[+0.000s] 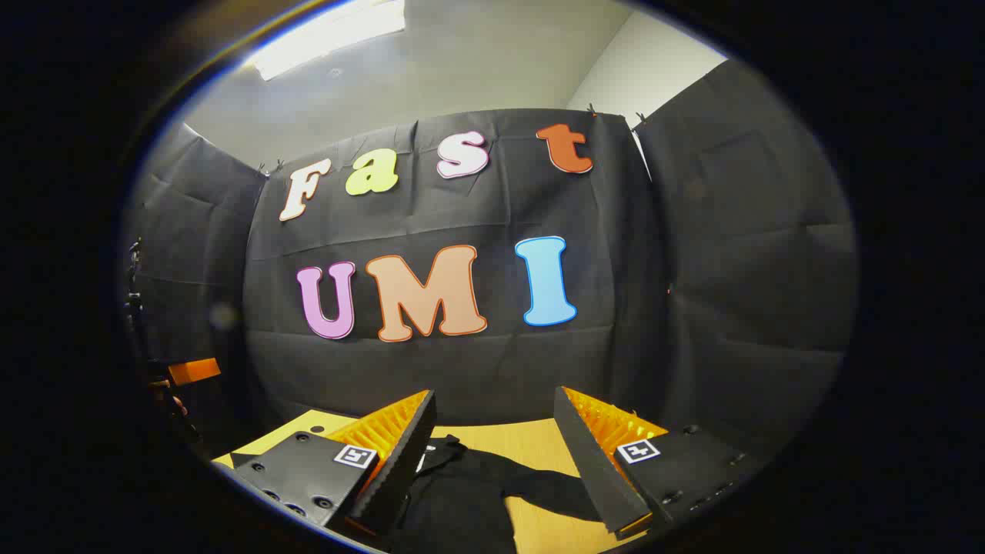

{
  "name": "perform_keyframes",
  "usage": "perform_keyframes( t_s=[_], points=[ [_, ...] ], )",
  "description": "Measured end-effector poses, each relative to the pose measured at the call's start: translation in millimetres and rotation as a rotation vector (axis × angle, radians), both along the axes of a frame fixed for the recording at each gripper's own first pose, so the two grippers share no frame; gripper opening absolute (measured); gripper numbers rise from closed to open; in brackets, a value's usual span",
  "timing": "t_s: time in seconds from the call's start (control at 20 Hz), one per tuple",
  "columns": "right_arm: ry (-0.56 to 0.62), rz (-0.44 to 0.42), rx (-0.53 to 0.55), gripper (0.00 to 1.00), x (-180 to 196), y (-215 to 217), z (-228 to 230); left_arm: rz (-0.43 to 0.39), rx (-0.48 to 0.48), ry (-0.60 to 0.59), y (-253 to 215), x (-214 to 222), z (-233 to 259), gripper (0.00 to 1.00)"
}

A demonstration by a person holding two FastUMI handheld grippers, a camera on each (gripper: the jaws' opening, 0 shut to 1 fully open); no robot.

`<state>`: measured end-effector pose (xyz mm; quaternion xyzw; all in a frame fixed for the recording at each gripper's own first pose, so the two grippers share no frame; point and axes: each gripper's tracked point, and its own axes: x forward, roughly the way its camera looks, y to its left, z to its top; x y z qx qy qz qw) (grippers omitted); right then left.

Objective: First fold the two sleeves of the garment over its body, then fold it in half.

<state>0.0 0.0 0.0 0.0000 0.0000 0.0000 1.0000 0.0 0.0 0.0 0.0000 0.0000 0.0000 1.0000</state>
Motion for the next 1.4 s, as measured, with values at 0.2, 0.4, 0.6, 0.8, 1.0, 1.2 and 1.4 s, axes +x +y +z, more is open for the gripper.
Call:
perform_keyframes(
  t_s=[0.2, 0.4, 0.6, 0.8, 1.0, 1.2, 1.4],
  points=[
    [0.000, 0.009, 0.017, 0.97, 1, 3, 1, 0.002, 0.001, -0.009, 3, -2, 4, 0.92],
    [-0.018, 0.024, 0.008, 0.97, 2, 9, 7, 0.025, 0.003, -0.022, 14, -5, 7, 0.93],
    [-0.014, 0.022, -0.009, 0.93, 1, 11, 7, 0.038, -0.009, -0.019, 21, -7, 4, 0.93],
    [-0.031, 0.024, -0.024, 0.97, -1, 15, 10, 0.044, -0.015, -0.012, 24, -7, 1, 0.92],
    [-0.015, 0.028, -0.027, 0.97, 1, 18, 7, 0.037, -0.002, -0.010, 23, -7, 2, 0.93],
    [-0.011, 0.046, -0.026, 0.97, 2, 24, 6, 0.041, 0.001, -0.010, 27, -7, 2, 0.92],
    [0.001, 0.054, -0.033, 0.97, 5, 28, 2, 0.051, -0.010, -0.004, 30, -9, 0, 0.92]
  ],
)
